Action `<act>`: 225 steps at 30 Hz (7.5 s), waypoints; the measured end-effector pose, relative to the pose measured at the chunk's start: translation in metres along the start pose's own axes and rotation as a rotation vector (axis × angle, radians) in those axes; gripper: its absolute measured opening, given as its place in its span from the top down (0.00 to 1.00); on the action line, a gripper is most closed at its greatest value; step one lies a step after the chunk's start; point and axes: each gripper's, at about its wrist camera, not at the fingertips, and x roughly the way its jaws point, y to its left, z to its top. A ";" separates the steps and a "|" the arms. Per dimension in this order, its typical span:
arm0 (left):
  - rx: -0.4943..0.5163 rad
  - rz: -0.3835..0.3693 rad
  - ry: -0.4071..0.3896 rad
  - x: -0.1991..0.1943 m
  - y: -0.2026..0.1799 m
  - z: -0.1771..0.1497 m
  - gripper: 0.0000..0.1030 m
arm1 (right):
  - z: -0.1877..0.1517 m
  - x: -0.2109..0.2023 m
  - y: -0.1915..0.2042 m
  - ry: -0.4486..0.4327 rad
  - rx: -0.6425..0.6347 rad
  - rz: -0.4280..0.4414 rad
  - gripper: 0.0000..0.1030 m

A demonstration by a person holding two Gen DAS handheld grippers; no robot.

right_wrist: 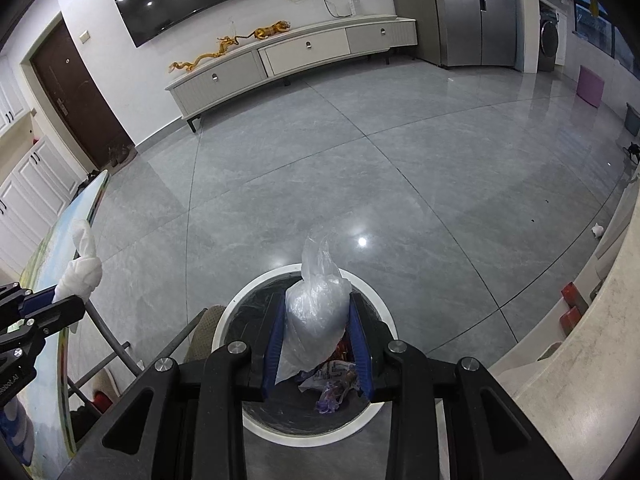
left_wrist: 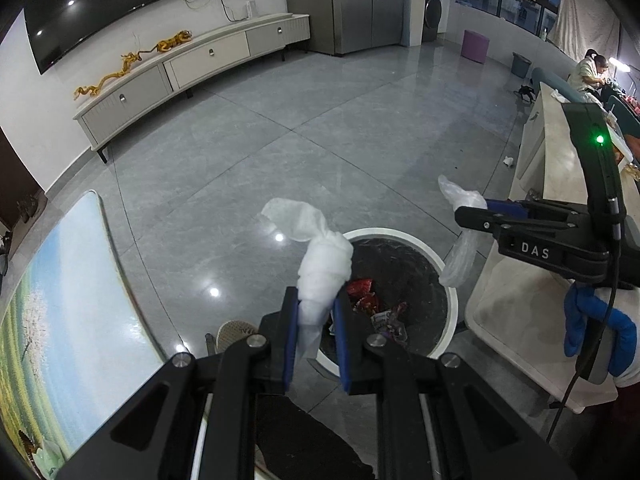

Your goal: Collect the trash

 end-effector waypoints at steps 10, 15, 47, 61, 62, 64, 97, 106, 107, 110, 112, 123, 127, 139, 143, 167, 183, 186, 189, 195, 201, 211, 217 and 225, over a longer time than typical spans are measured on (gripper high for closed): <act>-0.046 -0.073 0.075 0.030 -0.006 0.004 0.84 | 0.003 0.017 0.006 0.041 -0.026 -0.009 0.70; -0.076 -0.115 0.100 0.039 -0.005 0.010 0.84 | 0.003 0.026 0.006 0.067 -0.033 -0.021 0.70; -0.175 -0.029 -0.179 -0.111 0.096 -0.027 0.56 | 0.028 -0.094 0.053 -0.185 -0.039 0.003 0.57; -0.398 0.283 -0.258 -0.230 0.247 -0.162 0.54 | 0.038 -0.156 0.206 -0.317 -0.264 0.159 0.46; -0.433 0.298 -0.249 -0.233 0.259 -0.174 0.50 | 0.037 -0.155 0.217 -0.317 -0.282 0.168 0.45; -0.478 0.320 -0.235 -0.237 0.277 -0.193 0.47 | 0.031 -0.155 0.238 -0.313 -0.319 0.188 0.42; -0.609 0.182 -0.033 -0.146 0.344 -0.272 0.47 | -0.092 0.024 0.478 0.149 -0.808 0.434 0.37; -0.634 0.172 -0.055 -0.142 0.353 -0.275 0.55 | -0.100 0.044 0.479 0.193 -0.804 0.476 0.41; -0.634 0.170 -0.059 -0.143 0.352 -0.275 0.55 | -0.101 0.045 0.479 0.197 -0.801 0.480 0.44; -0.625 0.172 -0.065 -0.145 0.346 -0.274 0.59 | -0.100 0.047 0.476 0.192 -0.788 0.489 0.54; -0.619 0.170 -0.067 -0.145 0.341 -0.272 0.62 | -0.098 0.046 0.473 0.190 -0.773 0.502 0.60; -0.594 0.203 -0.101 -0.172 0.319 -0.264 0.66 | -0.092 0.013 0.447 0.128 -0.718 0.545 0.61; -0.576 0.212 -0.117 -0.186 0.307 -0.259 0.66 | -0.083 -0.008 0.429 0.083 -0.680 0.548 0.61; -0.464 0.210 -0.194 -0.224 0.256 -0.213 0.66 | -0.047 -0.081 0.349 -0.098 -0.575 0.479 0.61; -0.426 0.183 -0.218 -0.228 0.235 -0.188 0.66 | -0.029 -0.108 0.308 -0.171 -0.535 0.422 0.61; -0.085 -0.060 -0.035 -0.072 0.044 -0.006 0.64 | -0.005 -0.072 0.060 -0.175 -0.099 0.092 0.61; -0.100 -0.142 0.132 0.043 0.001 0.024 0.60 | -0.014 0.036 0.005 0.034 0.030 0.023 0.55; -0.118 -0.157 0.146 0.052 0.001 0.026 0.58 | -0.016 0.042 0.003 0.045 0.034 0.008 0.52; -0.129 -0.168 0.148 0.054 0.001 0.025 0.54 | -0.016 0.044 0.003 0.046 0.026 -0.011 0.48; -0.151 -0.171 0.146 0.051 0.004 0.025 0.53 | -0.016 0.041 0.004 0.040 0.022 -0.029 0.44; -0.171 -0.157 0.111 0.031 0.014 0.021 0.53 | -0.018 0.031 0.012 0.030 0.022 -0.033 0.44; -0.203 -0.015 -0.020 -0.034 0.055 -0.005 0.45 | -0.013 -0.004 0.047 -0.031 -0.013 -0.017 0.37; -0.286 0.105 -0.107 -0.082 0.096 -0.039 0.39 | -0.010 -0.026 0.087 -0.076 -0.064 0.009 0.26; -0.416 0.280 -0.243 -0.150 0.149 -0.089 0.39 | -0.011 -0.056 0.161 -0.147 -0.188 0.045 0.07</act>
